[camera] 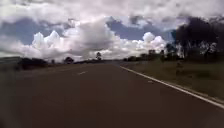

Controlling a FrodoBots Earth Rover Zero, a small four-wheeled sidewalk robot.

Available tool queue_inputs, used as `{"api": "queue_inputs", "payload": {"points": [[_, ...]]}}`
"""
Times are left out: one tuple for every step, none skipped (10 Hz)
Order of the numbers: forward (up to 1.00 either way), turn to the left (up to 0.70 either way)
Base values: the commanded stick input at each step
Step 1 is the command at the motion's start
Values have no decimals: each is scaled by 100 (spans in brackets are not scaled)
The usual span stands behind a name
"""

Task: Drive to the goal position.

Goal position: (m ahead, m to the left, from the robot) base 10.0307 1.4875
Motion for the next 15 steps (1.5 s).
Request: {"api": "queue_inputs", "payload": {"points": [[100, 0], [100, 0], [100, 0], [100, -2], [100, -5], [100, -32], [100, -39], [100, -8], [100, 0], [100, 0], [100, 0], [100, 0], [100, 0], [100, 0], [100, 0]]}}
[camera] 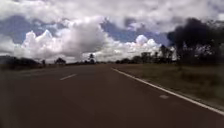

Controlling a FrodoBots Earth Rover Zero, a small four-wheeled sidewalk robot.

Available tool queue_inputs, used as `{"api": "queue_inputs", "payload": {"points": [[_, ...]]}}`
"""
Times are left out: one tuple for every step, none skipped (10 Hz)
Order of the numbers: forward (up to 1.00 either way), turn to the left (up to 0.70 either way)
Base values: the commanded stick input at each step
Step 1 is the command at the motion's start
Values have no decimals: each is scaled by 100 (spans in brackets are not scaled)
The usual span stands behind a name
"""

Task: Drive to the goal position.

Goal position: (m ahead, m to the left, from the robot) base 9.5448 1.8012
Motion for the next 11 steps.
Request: {"api": "queue_inputs", "payload": {"points": [[100, 0], [100, 0], [100, 0], [100, 0], [100, 0], [100, 0], [100, 0], [100, 0], [100, 0], [100, 0], [100, 0]]}}
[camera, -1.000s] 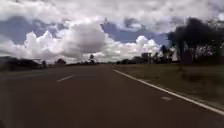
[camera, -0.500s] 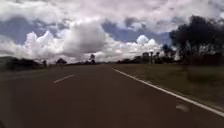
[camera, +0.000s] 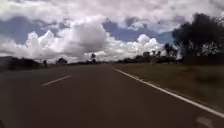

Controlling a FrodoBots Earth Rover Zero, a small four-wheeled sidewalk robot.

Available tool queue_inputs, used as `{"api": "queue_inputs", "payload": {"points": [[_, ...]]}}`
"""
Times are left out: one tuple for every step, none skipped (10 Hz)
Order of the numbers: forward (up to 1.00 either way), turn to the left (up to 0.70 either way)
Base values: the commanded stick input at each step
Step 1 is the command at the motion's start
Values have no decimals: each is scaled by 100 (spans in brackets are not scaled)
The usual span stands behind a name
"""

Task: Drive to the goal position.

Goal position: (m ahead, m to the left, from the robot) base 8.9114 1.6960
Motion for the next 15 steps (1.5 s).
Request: {"api": "queue_inputs", "payload": {"points": [[100, 0], [100, 0], [100, 0], [100, 0], [100, 0], [100, 0], [100, 0], [100, 0], [100, 0], [100, 0], [100, 0], [100, 0], [100, 0], [100, 0], [100, 0]]}}
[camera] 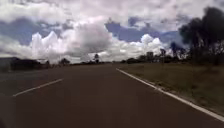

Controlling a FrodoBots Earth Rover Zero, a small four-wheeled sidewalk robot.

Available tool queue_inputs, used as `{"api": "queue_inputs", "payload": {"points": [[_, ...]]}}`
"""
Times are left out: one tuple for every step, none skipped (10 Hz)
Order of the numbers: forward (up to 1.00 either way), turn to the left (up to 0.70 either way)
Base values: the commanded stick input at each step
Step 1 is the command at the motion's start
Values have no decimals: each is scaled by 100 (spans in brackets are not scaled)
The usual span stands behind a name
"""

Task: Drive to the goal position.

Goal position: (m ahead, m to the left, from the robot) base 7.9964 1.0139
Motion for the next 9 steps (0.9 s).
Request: {"api": "queue_inputs", "payload": {"points": [[100, 0], [100, 0], [100, 0], [100, 0], [100, 0], [100, 0], [100, 6], [100, 6], [100, 5]]}}
